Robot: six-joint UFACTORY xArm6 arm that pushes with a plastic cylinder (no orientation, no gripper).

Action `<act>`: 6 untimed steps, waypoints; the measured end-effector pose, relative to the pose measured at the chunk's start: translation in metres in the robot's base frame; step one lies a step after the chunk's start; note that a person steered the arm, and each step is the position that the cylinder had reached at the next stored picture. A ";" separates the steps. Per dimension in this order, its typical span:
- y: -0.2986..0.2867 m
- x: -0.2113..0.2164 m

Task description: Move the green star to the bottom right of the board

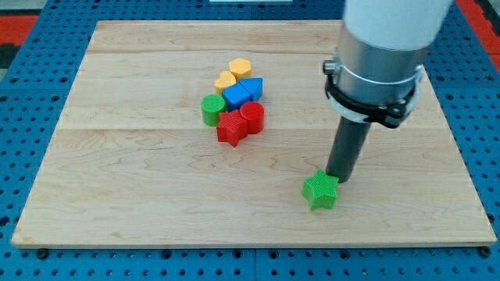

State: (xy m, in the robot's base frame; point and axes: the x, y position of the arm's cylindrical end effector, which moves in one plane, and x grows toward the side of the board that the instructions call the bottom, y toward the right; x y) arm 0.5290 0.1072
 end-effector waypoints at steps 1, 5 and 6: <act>-0.048 -0.039; -0.010 0.037; -0.025 0.038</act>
